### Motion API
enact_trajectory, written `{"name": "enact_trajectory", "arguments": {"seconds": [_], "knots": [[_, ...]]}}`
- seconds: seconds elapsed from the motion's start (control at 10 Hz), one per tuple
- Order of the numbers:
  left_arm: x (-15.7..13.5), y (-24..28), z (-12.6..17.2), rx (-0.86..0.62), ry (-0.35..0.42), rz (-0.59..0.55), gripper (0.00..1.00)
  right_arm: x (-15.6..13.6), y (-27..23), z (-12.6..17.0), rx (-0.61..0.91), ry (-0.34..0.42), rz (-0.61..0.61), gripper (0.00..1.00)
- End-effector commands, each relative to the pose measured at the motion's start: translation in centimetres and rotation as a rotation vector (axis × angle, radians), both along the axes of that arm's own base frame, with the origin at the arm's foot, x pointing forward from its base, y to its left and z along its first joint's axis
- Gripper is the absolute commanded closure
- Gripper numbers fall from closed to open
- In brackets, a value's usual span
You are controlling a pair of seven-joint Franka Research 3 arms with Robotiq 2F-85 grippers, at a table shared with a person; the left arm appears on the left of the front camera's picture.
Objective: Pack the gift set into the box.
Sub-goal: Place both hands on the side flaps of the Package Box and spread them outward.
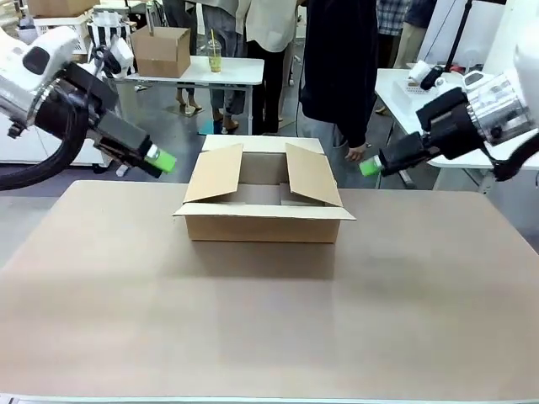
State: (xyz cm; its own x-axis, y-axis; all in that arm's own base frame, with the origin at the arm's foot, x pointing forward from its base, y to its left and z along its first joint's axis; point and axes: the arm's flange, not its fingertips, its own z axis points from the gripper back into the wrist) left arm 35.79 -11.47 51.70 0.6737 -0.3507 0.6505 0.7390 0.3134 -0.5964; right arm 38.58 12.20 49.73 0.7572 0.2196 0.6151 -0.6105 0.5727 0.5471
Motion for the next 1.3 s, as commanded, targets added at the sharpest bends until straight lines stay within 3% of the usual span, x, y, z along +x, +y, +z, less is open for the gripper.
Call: {"name": "enact_trajectory", "arguments": {"seconds": [0.0, 0.1, 0.2, 0.3, 0.4, 1.0, 1.2], "knots": [[2.1, 1.4, -1.5, -0.402, 0.179, -0.006, 0.0, 2.7, -1.5, -0.2, 0.457, 0.041, 0.105, 0.0], [2.5, 2.3, -2.0, -0.395, 0.257, 0.193, 0.0, 3.0, -3.6, -0.3, 0.578, 0.068, 0.07, 0.0], [2.2, 3.4, -2.5, -0.443, 0.302, 0.322, 0.0, 2.9, -4.9, -1.4, 0.564, 0.094, 0.013, 0.0], [1.8, 2.2, -0.5, -0.314, 0.126, 0.049, 0.0, 2.8, -5.3, -2.5, 0.46, 0.114, -0.068, 0.0], [1.8, 2.2, -0.5, -0.314, 0.126, 0.049, 0.0, 1.8, -3.7, 2.2, 0.495, 0.02, 0.035, 0.0], [1.7, 1.6, -0.4, -0.31, 0.149, 0.065, 0.0, 1.8, -3.7, 2.2, 0.495, 0.02, 0.035, 0.0], [4.7, -2.3, 1.0, -0.127, 0.217, 0.031, 0.0, 1.8, -3.7, 2.2, 0.495, 0.02, 0.035, 0.0]]}}
